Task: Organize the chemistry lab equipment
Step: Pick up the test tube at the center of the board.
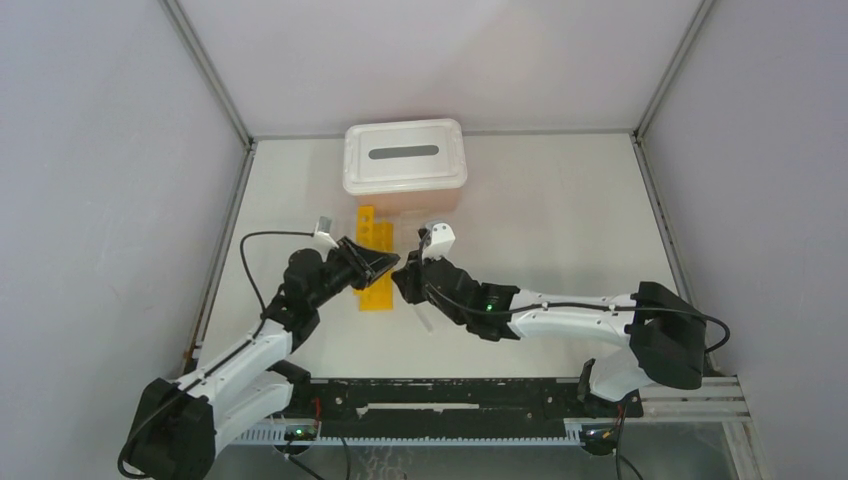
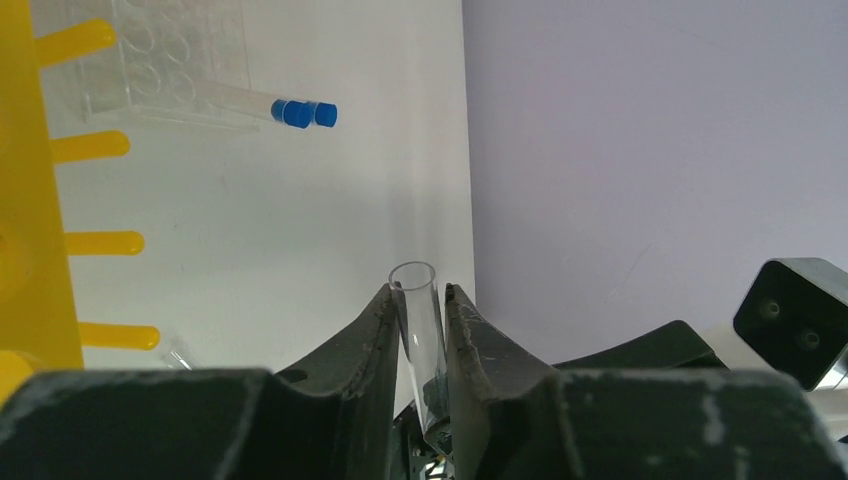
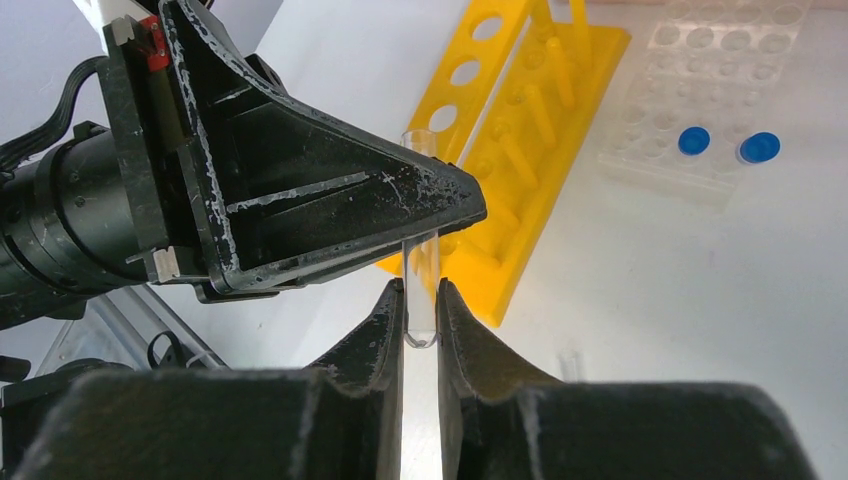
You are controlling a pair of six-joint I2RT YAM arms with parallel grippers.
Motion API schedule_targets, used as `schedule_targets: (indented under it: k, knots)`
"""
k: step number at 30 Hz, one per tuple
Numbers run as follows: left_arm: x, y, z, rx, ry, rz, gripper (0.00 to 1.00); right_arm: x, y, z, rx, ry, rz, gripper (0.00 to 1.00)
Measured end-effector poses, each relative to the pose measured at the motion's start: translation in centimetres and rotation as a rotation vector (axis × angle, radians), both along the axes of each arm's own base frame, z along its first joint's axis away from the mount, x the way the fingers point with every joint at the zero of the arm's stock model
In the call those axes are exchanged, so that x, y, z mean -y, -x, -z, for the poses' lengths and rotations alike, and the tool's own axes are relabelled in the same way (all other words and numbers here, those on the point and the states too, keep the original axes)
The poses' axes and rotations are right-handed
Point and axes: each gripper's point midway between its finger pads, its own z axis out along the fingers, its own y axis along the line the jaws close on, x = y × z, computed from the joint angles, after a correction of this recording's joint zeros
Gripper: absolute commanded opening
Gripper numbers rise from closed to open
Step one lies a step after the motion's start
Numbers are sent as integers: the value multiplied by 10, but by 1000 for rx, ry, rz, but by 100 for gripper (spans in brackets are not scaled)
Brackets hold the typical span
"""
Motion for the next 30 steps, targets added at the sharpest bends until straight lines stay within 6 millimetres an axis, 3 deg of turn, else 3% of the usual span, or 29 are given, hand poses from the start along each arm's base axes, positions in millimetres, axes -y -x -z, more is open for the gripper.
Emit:
schedule_targets:
  k: [6, 19, 30]
  knots:
    - [2, -1, -3, 8, 5, 8, 17, 0, -2, 2, -6, 0, -5, 2]
    - [9, -3, 0, 21, -32, 61, 15, 3, -3, 6, -5, 25, -11, 32]
    - [12, -1, -6, 34, -27, 87, 14, 4, -2, 6, 30, 60, -22, 35]
